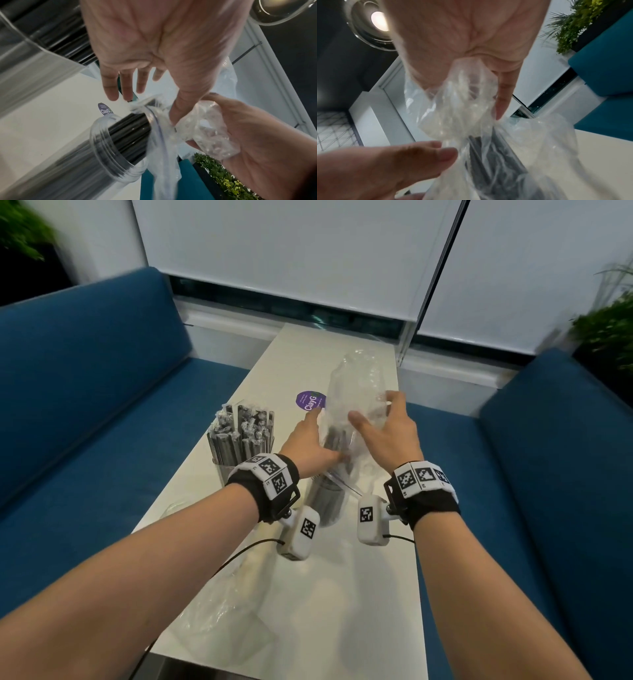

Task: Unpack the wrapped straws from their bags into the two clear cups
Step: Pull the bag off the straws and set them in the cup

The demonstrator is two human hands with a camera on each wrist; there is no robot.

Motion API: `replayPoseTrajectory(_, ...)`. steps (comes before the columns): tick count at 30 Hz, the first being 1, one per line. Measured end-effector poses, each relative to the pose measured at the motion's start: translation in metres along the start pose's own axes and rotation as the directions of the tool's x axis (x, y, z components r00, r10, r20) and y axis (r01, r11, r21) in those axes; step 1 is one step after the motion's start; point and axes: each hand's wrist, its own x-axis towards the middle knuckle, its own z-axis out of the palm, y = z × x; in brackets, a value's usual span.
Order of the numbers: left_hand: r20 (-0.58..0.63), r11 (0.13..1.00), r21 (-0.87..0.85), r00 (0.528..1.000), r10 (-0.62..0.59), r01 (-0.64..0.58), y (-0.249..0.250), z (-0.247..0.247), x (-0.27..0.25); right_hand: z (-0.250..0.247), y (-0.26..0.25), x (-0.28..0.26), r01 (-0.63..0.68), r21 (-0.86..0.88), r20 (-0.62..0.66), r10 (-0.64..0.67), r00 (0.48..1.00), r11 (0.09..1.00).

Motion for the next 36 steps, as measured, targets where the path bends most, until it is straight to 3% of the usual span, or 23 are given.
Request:
replayPoseTrajectory(1,0.016,1.0,0.024,1.0,-0.006,0.006,0.001,0.0,-0.001,0.001,-0.001,-0.001,-0.006,-0.047,0.013,0.007,1.0,0.999)
replayPoseTrajectory(4,0.061,0.991,0.13,0.998,-0.023,0.015,-0.001,-0.001,0.001,0.005,0.0,-0.002,0.019,-0.269,0.253,0.052,0.966,0.963)
replayPoseTrajectory(5,0.063,0.99,0.137,0.997,-0.033,0.024,-0.002,-0.002,0.001,0.004,0.0,-0.002,0.032,-0.296,0.276,0.054,0.96,0.955)
replayPoseTrajectory(9,0.019,0.997,0.073,1.0,-0.016,0.014,0.0,-0.009,0.002,0.0,-0.004,-0.006,0.029,-0.184,0.145,-0.002,0.989,0.982)
replayPoseTrajectory(13,-0.013,1.0,0.009,1.0,0.025,-0.025,0.004,-0.017,0.0,0.004,-0.014,-0.018,0.072,-0.093,0.207,-0.052,0.977,0.993)
replayPoseTrajectory(17,-0.14,0.995,-0.049,0.987,0.075,-0.083,0.011,-0.027,-0.001,-0.009,-0.038,-0.024,0.119,-0.022,-0.052,-0.12,0.991,0.993)
replayPoseTrajectory(21,-0.19,0.987,-0.059,0.972,0.136,-0.15,0.031,-0.039,-0.005,-0.021,-0.05,-0.024,0.166,-0.017,-0.108,-0.167,0.98,0.986)
replayPoseTrajectory(23,-0.149,0.987,-0.034,0.978,0.148,-0.154,0.039,-0.045,-0.005,-0.024,-0.051,-0.02,0.147,-0.004,-0.118,-0.147,0.982,0.989)
replayPoseTrajectory(27,0.039,0.987,0.093,0.991,0.127,-0.13,0.045,-0.049,-0.009,-0.023,-0.043,-0.018,0.104,-0.173,0.055,-0.096,0.994,0.979)
replayPoseTrajectory(30,0.074,0.989,0.093,0.992,0.105,-0.112,0.043,-0.048,-0.009,-0.025,-0.039,-0.023,0.067,-0.138,0.024,-0.064,0.998,0.988)
replayPoseTrajectory(33,0.08,0.984,0.126,0.99,0.118,-0.127,0.04,-0.046,-0.01,-0.025,-0.036,-0.03,0.042,-0.172,0.123,-0.021,0.992,0.984)
replayPoseTrajectory(36,0.047,0.974,0.174,0.989,0.139,-0.145,0.039,-0.046,-0.009,-0.026,-0.032,-0.032,0.042,-0.08,-0.034,-0.044,0.998,0.996)
